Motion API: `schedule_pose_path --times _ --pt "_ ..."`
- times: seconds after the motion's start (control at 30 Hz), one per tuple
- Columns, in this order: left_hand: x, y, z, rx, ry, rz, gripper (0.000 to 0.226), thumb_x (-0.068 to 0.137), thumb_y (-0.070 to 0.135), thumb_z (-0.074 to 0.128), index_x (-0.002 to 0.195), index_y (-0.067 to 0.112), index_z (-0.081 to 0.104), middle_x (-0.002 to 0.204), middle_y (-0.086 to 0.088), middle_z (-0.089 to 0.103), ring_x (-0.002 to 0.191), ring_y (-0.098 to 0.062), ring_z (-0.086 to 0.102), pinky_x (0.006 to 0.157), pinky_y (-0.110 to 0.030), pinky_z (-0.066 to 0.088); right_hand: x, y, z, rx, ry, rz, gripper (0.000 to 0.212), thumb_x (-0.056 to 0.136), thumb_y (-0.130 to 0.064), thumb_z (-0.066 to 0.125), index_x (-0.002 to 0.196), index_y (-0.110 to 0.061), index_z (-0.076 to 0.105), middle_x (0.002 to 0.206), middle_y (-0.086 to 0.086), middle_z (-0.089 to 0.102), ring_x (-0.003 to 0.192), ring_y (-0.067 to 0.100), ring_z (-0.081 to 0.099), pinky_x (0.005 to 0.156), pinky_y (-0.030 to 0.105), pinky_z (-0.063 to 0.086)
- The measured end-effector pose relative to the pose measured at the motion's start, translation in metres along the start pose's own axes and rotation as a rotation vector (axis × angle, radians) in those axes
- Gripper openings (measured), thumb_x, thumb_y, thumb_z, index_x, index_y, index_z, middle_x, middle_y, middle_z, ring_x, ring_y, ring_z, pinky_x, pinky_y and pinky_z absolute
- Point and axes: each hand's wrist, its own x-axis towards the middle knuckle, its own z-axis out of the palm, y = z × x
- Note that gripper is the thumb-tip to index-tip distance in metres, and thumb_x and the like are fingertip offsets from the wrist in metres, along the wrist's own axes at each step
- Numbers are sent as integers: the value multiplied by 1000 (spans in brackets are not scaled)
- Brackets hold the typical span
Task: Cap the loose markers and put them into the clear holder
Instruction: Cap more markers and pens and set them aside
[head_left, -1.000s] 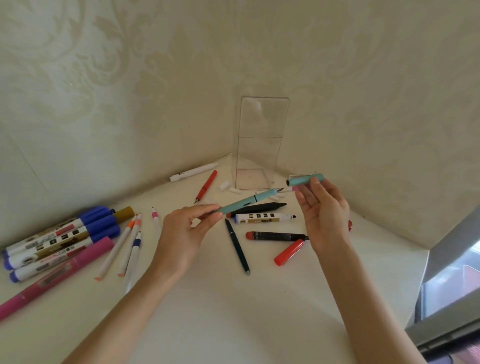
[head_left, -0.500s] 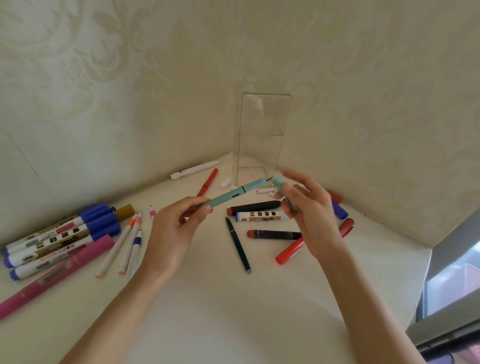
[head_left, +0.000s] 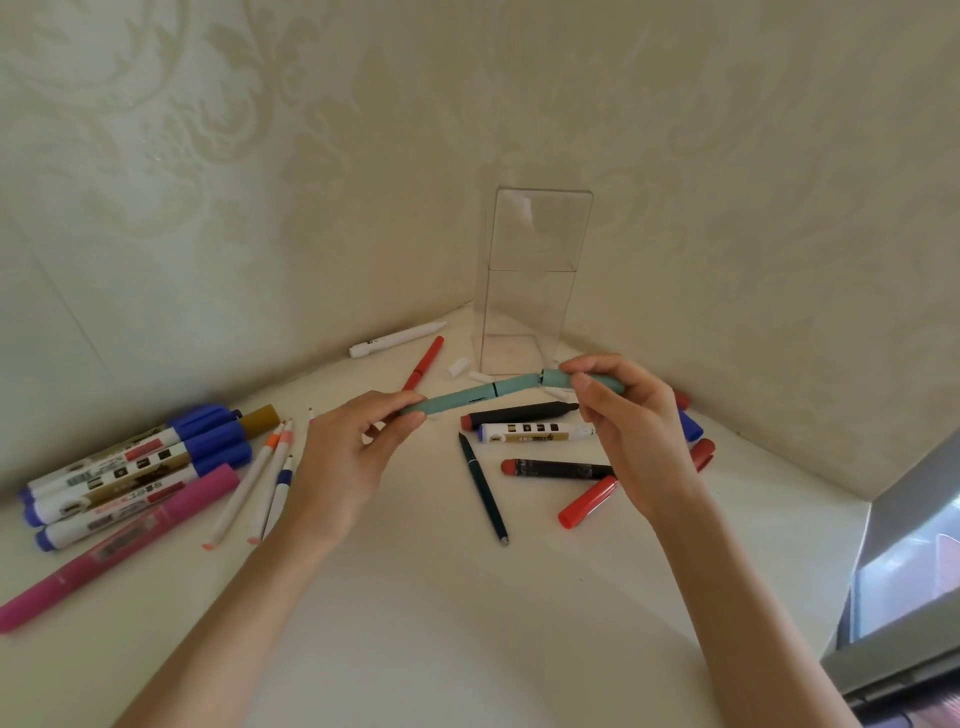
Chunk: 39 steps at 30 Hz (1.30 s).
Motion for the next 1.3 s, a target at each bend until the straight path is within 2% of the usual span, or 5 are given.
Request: schedule_pose_path --times 0.43,0.73,0.93,1.13,1.3 --pt "-9 11 8 10 -338 90 20 86 35 45 102 33 57 76 8 58 77 -9 51 66 -17 40 -9 6 24 112 74 -44 24 85 -8 62 106 -16 57 75 -2 68 68 13 61 67 22 52" --pt "-15 15 -7 12 -276 132 14 92 19 51 83 20 60 70 -2 54 68 -16 49 62 -24 39 -17 5 49 92 96 -88 31 89 -9 57 118 -17 49 75 2 70 64 12 64 67 22 54" --pt "-24 -1 -68 194 80 -3 24 90 14 53 110 11 66 86 -1 68 78 -9 61 69 -6 39 -22 12 65 -286 -109 81 50 97 -33 43 144 -32 25 103 -11 66 84 -1 65 82 27 51" --pt "-54 -52 -137 572 358 -287 22 89 5 55 107 1 67 105 -24 68 95 -39 62 75 -37 43 -30 9 55 -361 9 56 40 96 -18 45 134 -28 38 101 -5 63 95 11 62 65 21 56" --pt "-63 -60 -140 789 325 -462 22 89 15 55 105 8 67 101 -26 65 93 -45 58 75 -44 44 -36 9 50 -425 33 89 29 97 -18 44 124 -28 45 102 -8 62 71 -9 64 62 10 47"
